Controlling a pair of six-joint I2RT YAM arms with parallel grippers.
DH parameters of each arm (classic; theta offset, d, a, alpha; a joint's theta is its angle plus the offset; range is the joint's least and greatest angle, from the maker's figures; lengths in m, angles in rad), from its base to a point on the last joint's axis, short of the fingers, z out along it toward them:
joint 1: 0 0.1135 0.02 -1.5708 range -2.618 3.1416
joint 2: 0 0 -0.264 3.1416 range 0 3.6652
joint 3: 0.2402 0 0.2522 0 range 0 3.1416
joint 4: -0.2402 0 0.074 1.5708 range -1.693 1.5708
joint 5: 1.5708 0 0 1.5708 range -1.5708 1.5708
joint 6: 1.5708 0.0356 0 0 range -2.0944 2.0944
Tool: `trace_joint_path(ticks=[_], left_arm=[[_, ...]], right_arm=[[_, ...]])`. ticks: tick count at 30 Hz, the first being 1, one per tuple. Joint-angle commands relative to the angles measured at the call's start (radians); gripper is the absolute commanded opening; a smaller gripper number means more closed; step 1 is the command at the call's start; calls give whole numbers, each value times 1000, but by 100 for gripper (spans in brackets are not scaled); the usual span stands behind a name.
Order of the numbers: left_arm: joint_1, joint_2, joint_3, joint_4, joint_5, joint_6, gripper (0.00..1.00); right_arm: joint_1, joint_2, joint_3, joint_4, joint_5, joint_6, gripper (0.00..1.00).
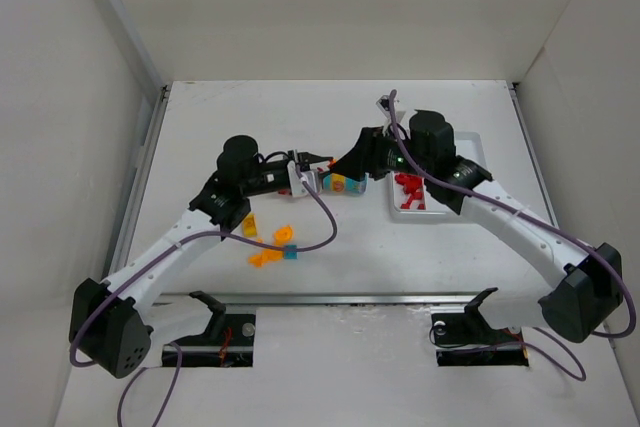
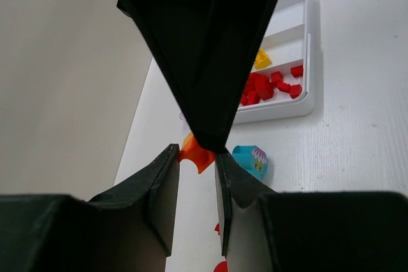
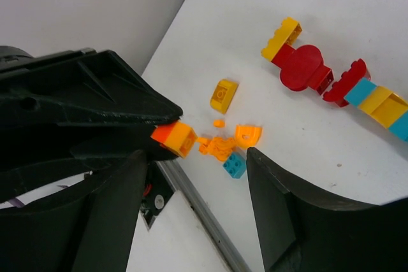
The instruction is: Sort the legos into containers by color
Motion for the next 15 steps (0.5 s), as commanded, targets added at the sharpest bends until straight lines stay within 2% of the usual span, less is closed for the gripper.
trace_joint_path(ticks=[1,4,7,15], left_arm=[[-20,-35,-1,47,9,5,0],[-31,-35,-1,47,0,5,0],[-31,-35,-1,47,0,5,0],[-49,-44,-11,69,-55,-27,0]], right_arm=[[18,-35,53,113,5,40,69],[18,-16,53,113,17,61,69],[28,-7,53,113,26,61,65],[28,2,44,113,26,70,47]])
